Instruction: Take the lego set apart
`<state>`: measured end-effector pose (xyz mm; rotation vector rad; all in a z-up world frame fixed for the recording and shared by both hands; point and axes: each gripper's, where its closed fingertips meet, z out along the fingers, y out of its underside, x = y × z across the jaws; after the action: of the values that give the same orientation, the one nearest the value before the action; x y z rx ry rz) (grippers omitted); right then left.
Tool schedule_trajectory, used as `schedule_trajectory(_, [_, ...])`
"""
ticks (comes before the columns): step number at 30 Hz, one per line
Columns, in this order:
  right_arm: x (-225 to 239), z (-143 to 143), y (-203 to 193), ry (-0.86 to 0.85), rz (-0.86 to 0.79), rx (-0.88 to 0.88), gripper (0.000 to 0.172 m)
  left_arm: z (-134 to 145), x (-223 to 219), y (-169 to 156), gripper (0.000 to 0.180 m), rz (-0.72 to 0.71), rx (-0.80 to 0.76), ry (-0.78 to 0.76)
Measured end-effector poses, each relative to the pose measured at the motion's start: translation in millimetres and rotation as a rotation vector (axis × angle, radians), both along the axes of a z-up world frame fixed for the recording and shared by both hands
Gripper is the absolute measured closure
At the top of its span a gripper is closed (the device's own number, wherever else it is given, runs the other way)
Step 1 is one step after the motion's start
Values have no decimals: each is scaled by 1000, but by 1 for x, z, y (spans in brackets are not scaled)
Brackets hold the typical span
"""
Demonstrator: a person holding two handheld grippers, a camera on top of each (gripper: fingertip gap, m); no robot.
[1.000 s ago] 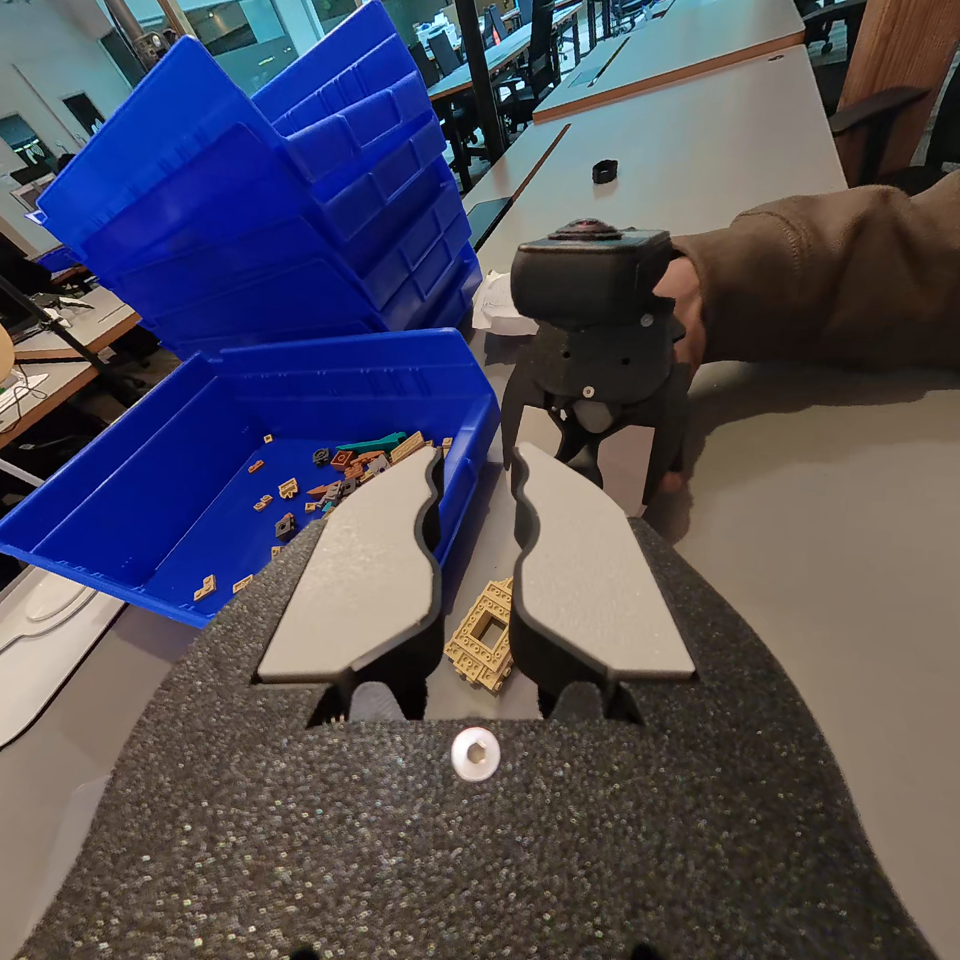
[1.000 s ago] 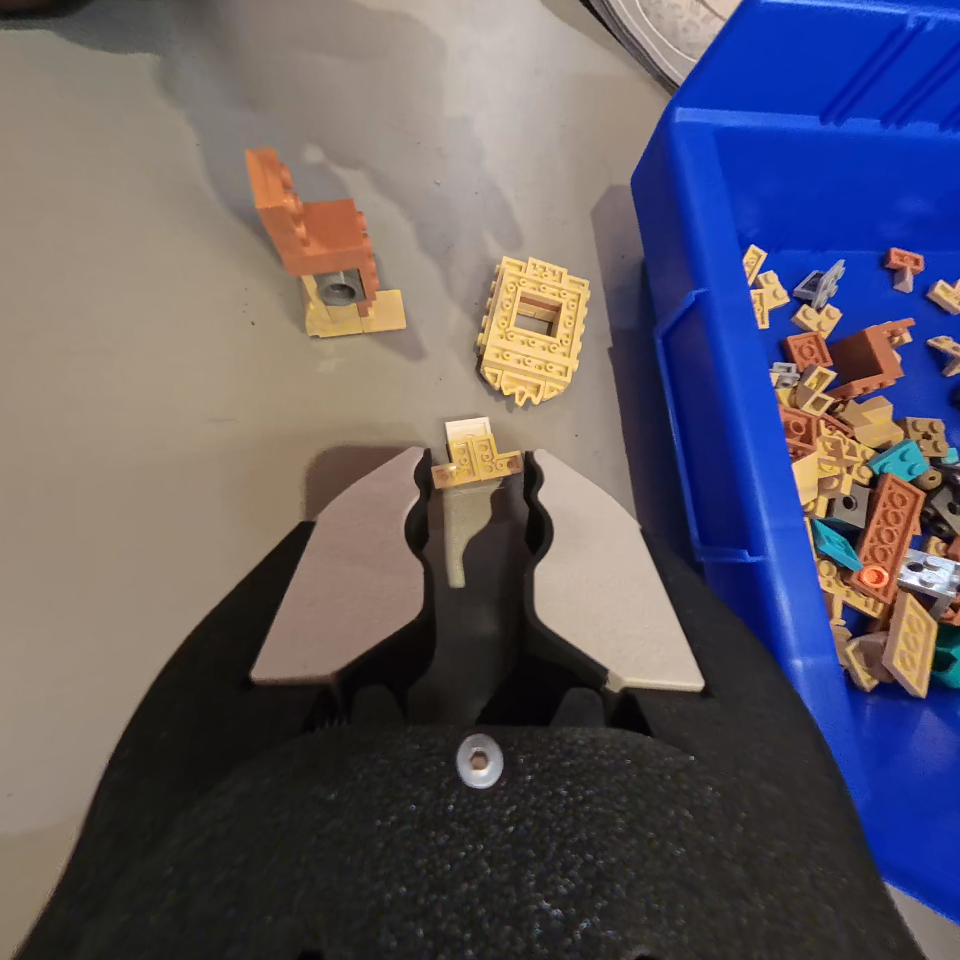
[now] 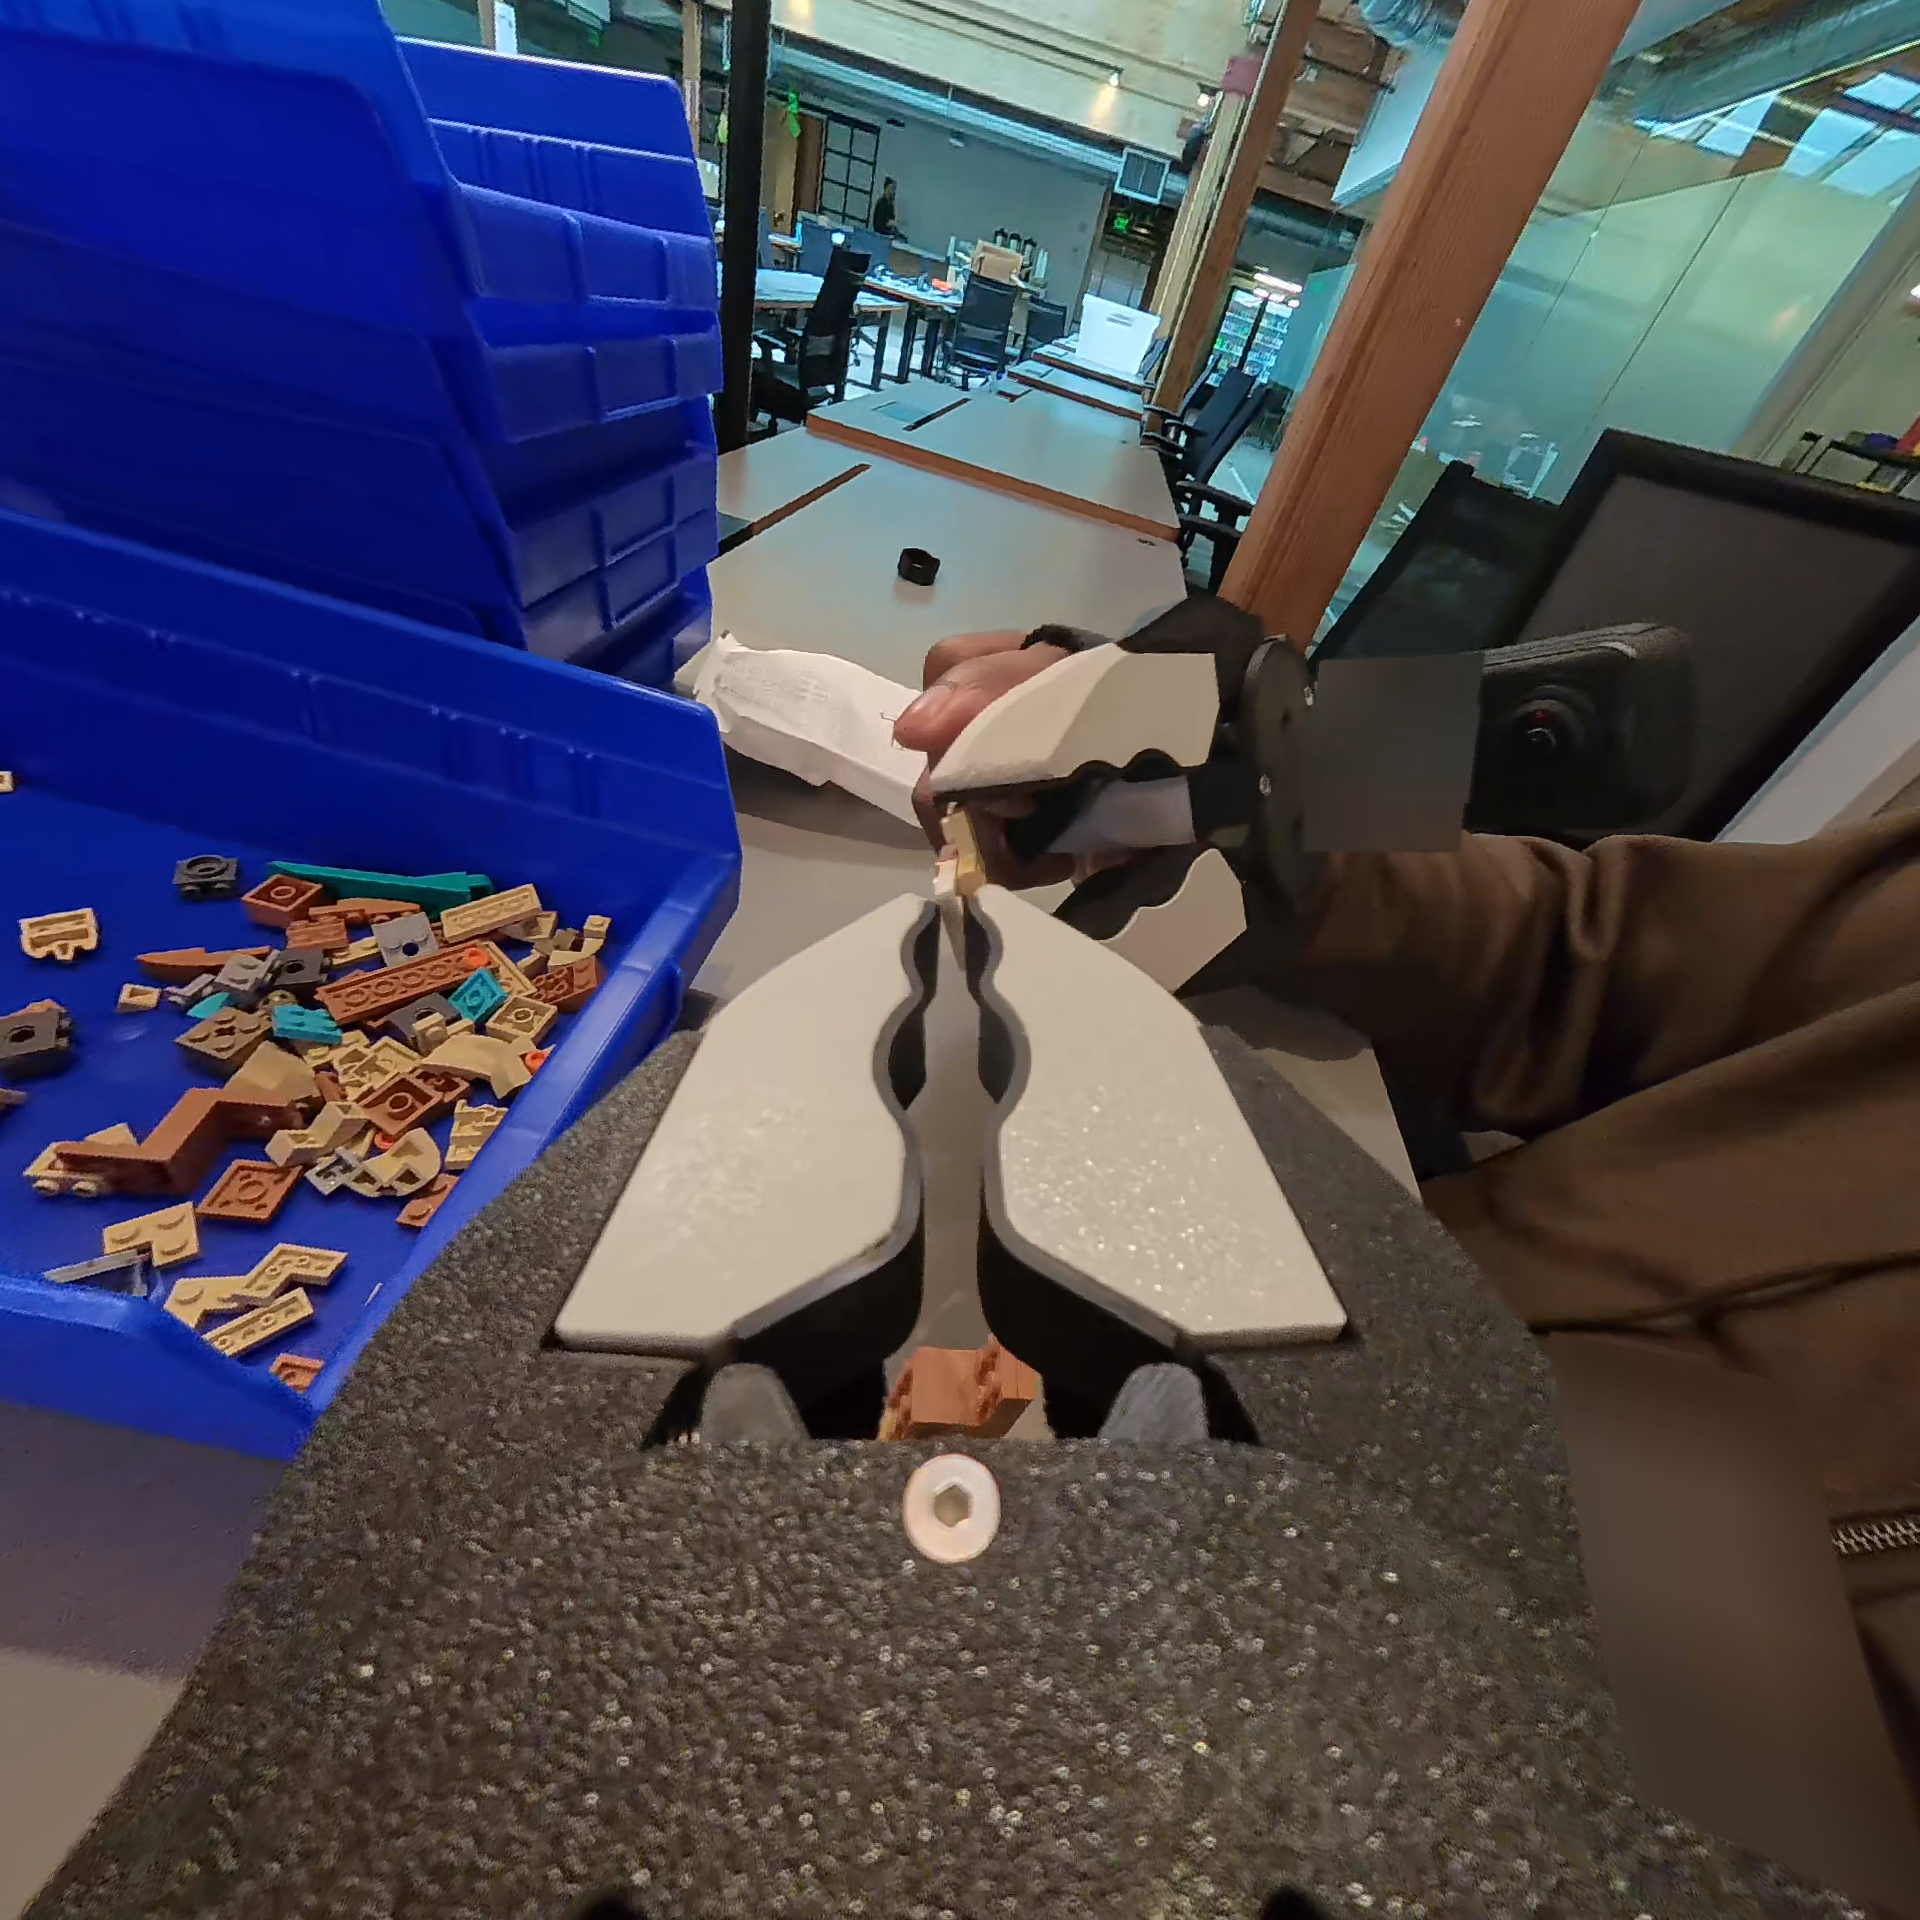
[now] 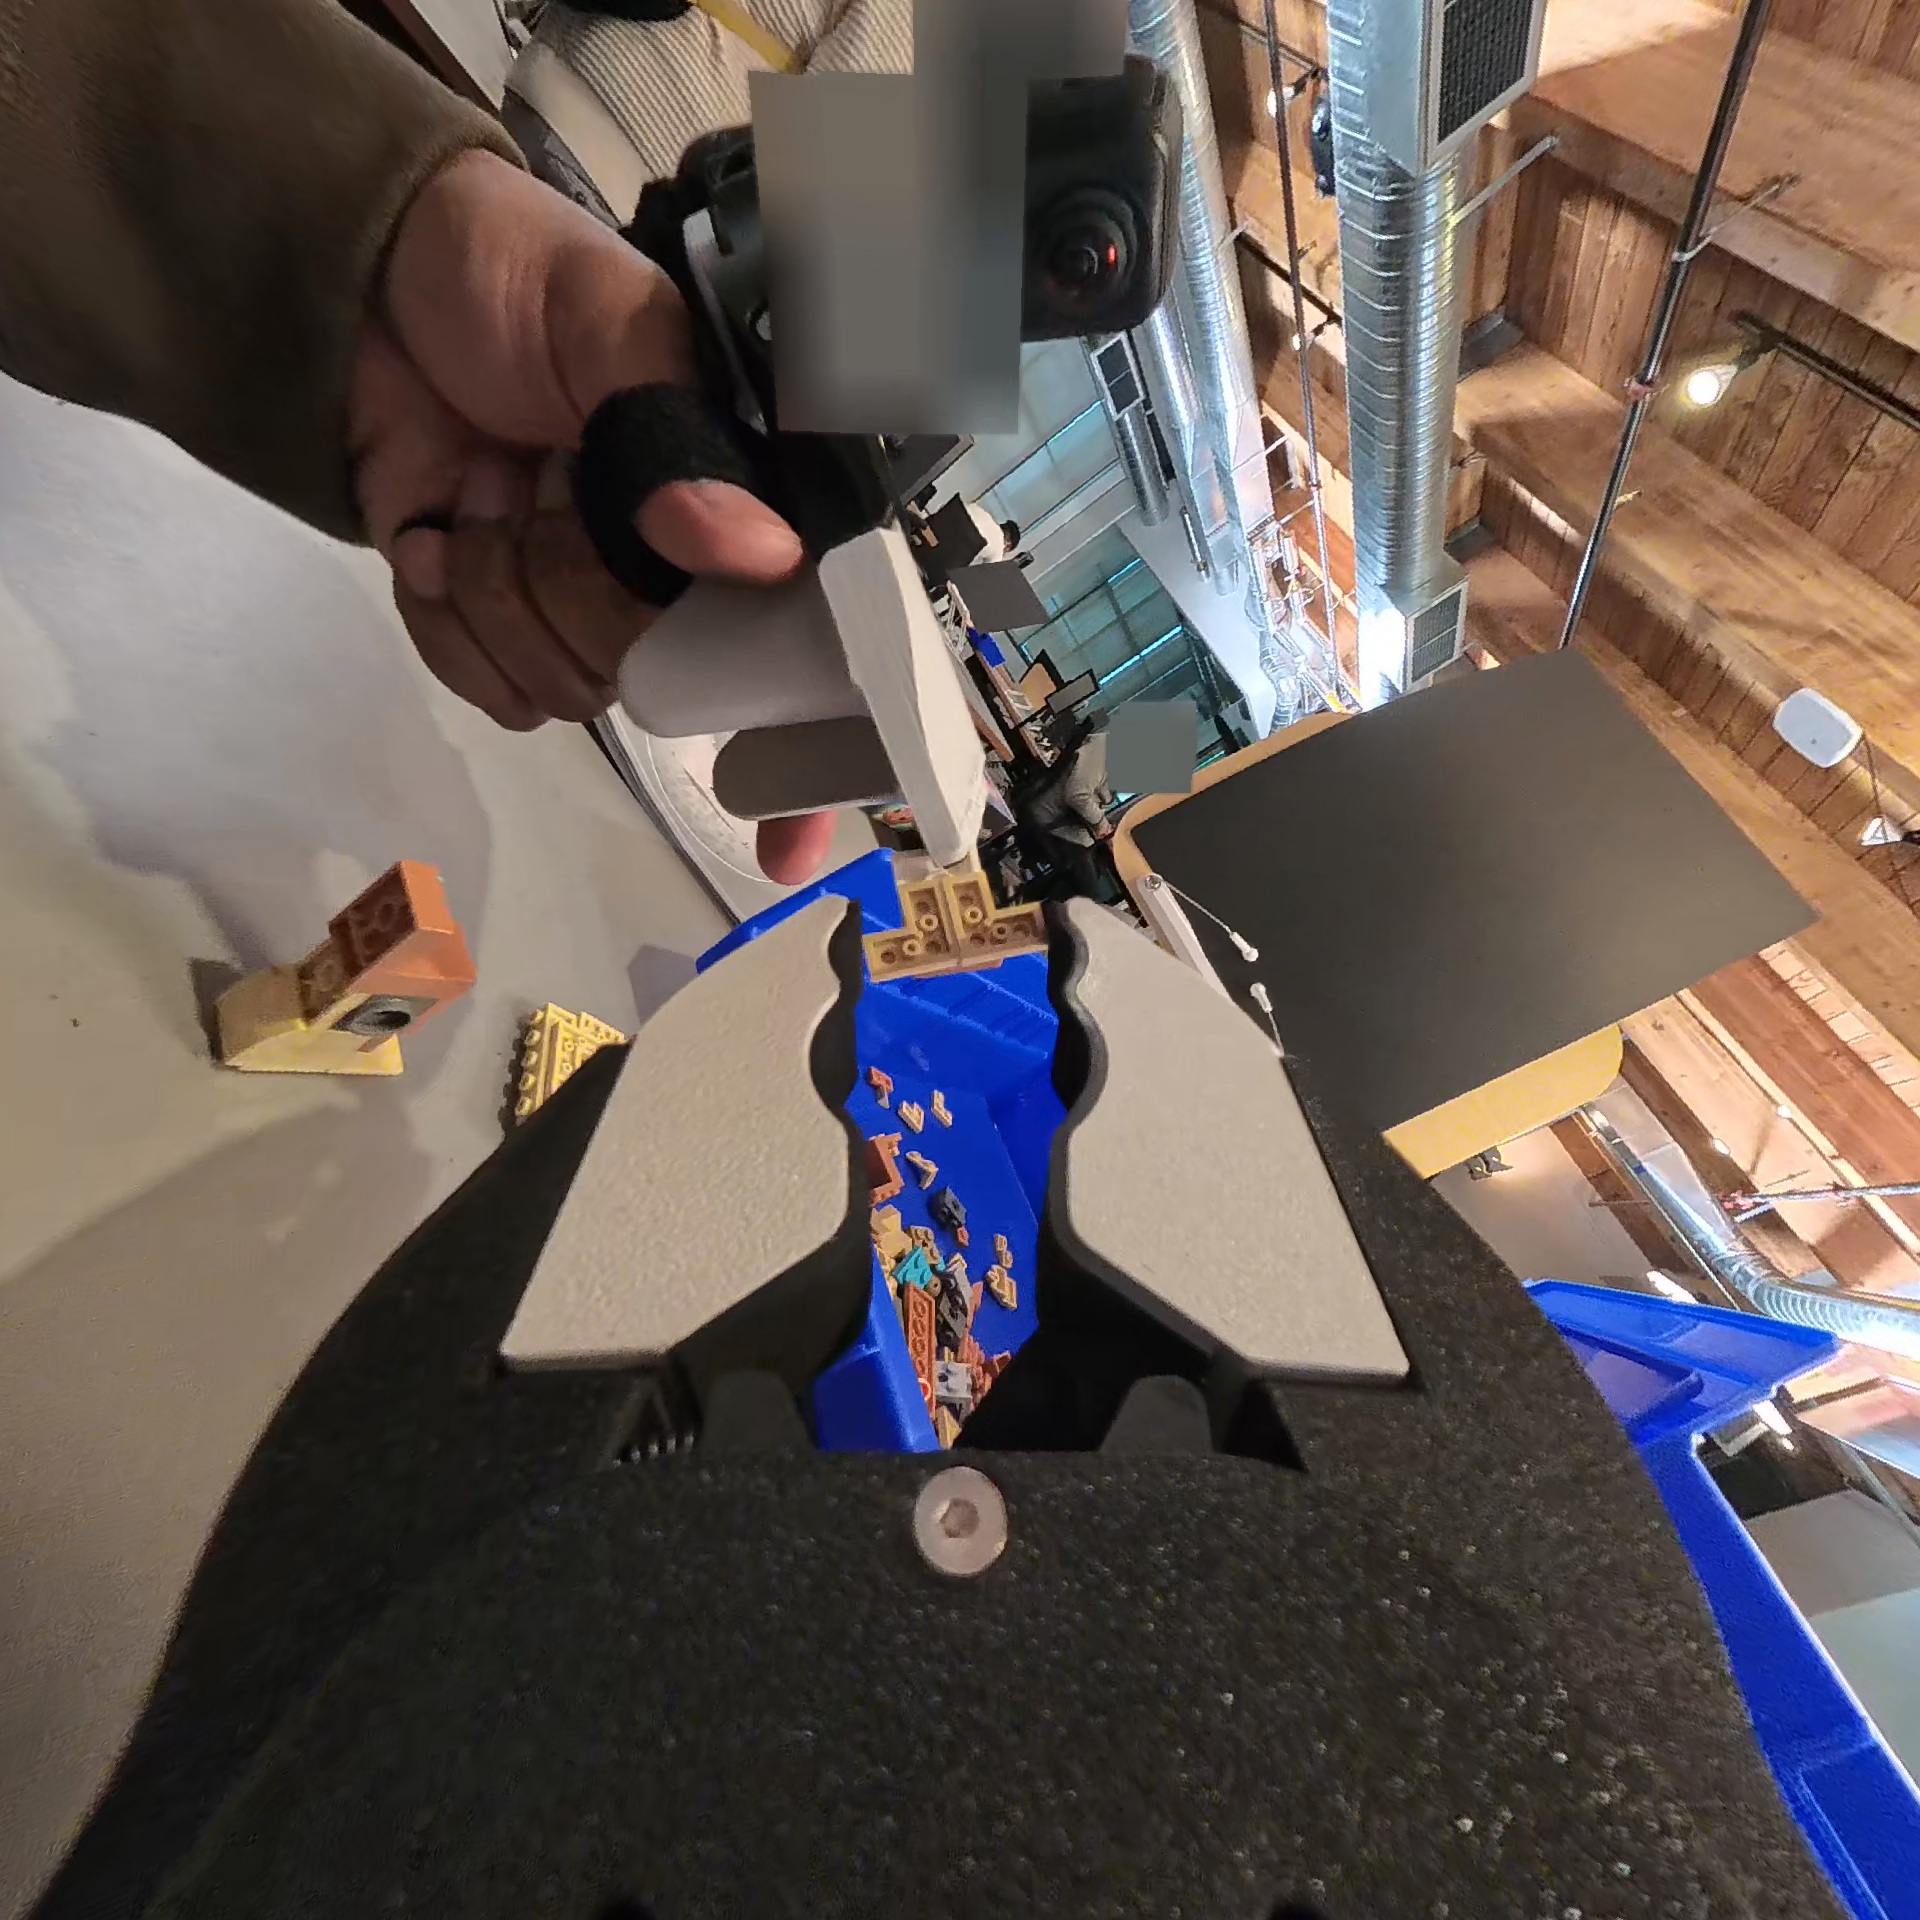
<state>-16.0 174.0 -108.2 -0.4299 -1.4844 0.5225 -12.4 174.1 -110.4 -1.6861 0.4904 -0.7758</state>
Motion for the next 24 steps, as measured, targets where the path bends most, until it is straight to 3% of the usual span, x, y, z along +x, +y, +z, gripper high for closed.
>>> schedule_trajectory(12, [0, 4, -2, 33, -6, 18, 138, 3, 5, -2, 177, -16, 63, 36])
schedule_trajectory(24, [13, 3, 4, -48, 33, -4, 138, -8, -5, 1, 178, 129, 313, 608])
